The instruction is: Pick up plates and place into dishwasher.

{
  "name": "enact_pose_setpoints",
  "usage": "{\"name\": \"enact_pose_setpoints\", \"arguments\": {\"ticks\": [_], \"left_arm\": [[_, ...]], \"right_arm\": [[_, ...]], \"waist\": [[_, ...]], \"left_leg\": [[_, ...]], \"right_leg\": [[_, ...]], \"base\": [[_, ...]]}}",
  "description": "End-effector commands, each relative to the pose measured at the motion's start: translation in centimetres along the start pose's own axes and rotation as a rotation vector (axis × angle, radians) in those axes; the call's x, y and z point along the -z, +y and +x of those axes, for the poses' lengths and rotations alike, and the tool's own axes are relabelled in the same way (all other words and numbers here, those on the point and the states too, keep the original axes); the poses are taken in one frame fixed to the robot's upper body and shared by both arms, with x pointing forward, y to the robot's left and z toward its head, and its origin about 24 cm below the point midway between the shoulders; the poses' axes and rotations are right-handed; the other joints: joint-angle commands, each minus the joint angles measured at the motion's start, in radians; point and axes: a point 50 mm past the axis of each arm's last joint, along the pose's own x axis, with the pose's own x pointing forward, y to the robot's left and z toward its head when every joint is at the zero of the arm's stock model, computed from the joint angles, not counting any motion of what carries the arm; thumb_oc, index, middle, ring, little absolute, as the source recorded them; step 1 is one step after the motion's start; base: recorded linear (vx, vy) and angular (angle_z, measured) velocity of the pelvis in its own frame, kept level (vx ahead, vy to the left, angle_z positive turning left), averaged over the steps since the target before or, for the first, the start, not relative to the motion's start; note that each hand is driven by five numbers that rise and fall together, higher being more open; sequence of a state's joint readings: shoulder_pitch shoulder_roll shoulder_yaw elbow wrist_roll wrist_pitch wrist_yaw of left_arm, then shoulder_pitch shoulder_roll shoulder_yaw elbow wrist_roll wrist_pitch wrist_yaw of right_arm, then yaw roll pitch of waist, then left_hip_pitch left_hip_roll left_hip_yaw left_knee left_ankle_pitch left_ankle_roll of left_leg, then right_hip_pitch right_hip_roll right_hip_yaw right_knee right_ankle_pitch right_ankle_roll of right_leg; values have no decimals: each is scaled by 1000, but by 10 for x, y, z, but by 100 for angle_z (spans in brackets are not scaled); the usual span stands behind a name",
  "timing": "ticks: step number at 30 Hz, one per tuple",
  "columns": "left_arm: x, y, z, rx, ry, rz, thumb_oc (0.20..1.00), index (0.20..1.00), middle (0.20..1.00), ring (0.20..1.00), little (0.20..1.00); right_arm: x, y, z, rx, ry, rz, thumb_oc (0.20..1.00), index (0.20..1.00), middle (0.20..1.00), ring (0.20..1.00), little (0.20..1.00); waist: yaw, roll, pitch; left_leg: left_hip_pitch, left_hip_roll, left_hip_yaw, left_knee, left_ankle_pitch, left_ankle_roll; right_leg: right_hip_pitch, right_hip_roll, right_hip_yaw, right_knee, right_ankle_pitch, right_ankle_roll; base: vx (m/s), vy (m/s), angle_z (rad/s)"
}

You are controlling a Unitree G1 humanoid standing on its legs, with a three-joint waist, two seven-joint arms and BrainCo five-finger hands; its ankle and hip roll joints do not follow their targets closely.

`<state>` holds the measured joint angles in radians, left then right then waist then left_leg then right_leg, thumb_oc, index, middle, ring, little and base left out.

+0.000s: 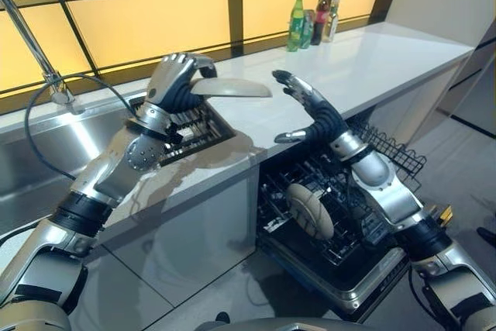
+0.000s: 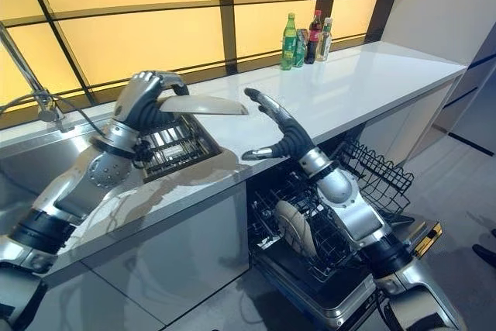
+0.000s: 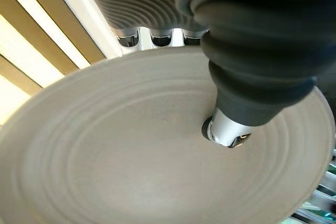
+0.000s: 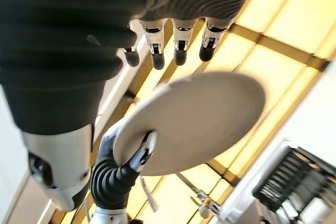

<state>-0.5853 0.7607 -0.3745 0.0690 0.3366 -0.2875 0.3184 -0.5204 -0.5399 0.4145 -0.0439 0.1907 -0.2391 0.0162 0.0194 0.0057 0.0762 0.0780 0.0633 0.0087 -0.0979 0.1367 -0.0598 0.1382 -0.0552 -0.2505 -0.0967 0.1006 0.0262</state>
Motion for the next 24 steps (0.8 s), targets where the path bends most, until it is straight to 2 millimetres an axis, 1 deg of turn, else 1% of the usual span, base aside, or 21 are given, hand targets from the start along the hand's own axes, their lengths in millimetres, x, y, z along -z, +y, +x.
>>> {"name": "enact_pose_setpoints", "arguments": {"ticks": [1,4,12,13,14,15,16,19,21,24], "left_arm": [[-25,6,14,-41,-115,-110,200,200,200,200,200],[-34,1,14,-9,-142,-186,200,200,200,200,200],[-46,-16,11,37,-148,-424,200,200,200,200,200],[-47,-19,10,39,-147,-446,200,200,200,200,200],[-48,-21,9,44,-146,-479,200,200,200,200,200],[-49,-24,7,49,-144,-524,200,200,200,200,200],[-49,-24,7,50,-144,-524,200,200,200,200,200],[-55,-33,4,77,-152,-563,200,200,200,200,200],[-56,-34,3,81,-154,-565,200,200,200,200,200],[-56,-35,3,90,-160,-567,200,200,200,200,200]], "right_arm": [[-35,-15,30,49,-173,-103,1000,1000,1000,1000,1000],[-38,-16,35,45,-179,-108,1000,1000,1000,1000,1000],[-41,-13,49,19,-195,-98,1000,1000,1000,1000,1000],[-41,-13,50,12,-198,-87,520,520,520,520,520],[-42,-13,50,2,-204,-60,200,200,200,200,200],[-42,-12,51,-15,-210,-26,200,200,200,200,200],[-42,-12,51,-16,-210,-25,200,200,200,200,200],[-41,-9,52,-17,-205,27,200,200,200,200,200],[-39,-9,52,-15,-199,33,200,200,200,200,200],[-31,-8,50,-3,-169,18,200,200,200,200,200]], "waist": [[50,4,20],[59,-1,21],[79,-10,27],[81,-11,27],[83,-11,26],[86,-13,26],[86,-13,26],[93,-18,26],[93,-20,27],[91,-22,29]], "left_leg": [[47,-28,0,24,-189,-1],[45,-27,-5,26,-189,0],[51,-29,-19,28,-194,6],[51,-29,-20,28,-194,5],[52,-29,-22,28,-194,6],[53,-28,-23,28,-195,7],[53,-28,-23,28,-195,7],[54,-30,-32,28,-197,9],[54,-30,-33,28,-198,9],[59,-29,-30,28,-200,12]], "right_leg": [[20,-69,-6,26,-129,90],[23,-68,-9,26,-130,88],[32,-69,-12,23,-133,84],[34,-69,-12,23,-133,83],[35,-69,-12,23,-133,83],[36,-69,-13,23,-134,82],[36,-69,-13,23,-134,82],[38,-70,-13,23,-136,81],[38,-71,-13,23,-137,80],[39,-71,-10,26,-138,79]], "base": [[2,-24,10],[2,-11,4],[9,0,0],[41,2,1],[45,2,0],[34,1,0],[44,0,1],[43,-8,6],[27,-9,7],[22,-3,1]]}}
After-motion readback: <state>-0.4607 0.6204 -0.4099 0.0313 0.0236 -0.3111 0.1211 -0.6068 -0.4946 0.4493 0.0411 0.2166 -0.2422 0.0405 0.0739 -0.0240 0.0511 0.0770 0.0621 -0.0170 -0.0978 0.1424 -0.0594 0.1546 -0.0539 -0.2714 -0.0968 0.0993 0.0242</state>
